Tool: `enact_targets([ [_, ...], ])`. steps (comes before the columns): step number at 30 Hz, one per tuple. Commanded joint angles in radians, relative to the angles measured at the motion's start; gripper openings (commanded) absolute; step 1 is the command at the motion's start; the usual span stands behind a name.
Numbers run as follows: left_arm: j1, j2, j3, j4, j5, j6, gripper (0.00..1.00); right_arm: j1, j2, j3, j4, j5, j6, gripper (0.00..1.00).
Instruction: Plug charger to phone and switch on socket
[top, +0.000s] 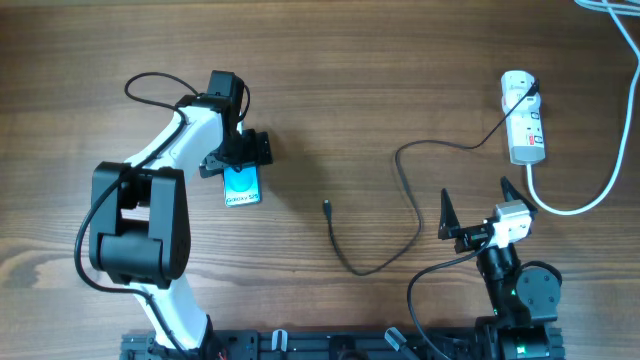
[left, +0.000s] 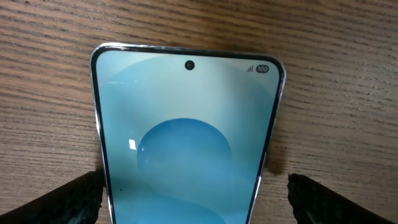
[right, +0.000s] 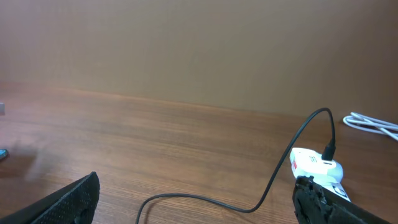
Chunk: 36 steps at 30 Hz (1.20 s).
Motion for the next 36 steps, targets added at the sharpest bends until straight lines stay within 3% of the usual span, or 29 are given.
enact_targets([
  [1,-0.001,0.007,-0.007,-0.008,-0.018,-0.019,0.99,-0.004,-0.008,-0.001,0.006,0.013,0.007,1.0],
  [14,-0.001,0.007,-0.007,-0.014,-0.017,-0.028,1.0,-0.004,-0.008,-0.001,0.006,0.013,0.006,1.0],
  [25,-0.001,0.007,-0.007,-0.053,-0.017,-0.027,0.88,-0.004,-0.008,-0.001,0.005,0.013,0.006,1.0],
  [36,-0.001,0.007,-0.007,-0.023,-0.017,-0.027,0.86,-0.004,-0.008,-0.001,0.006,0.013,0.006,1.0],
])
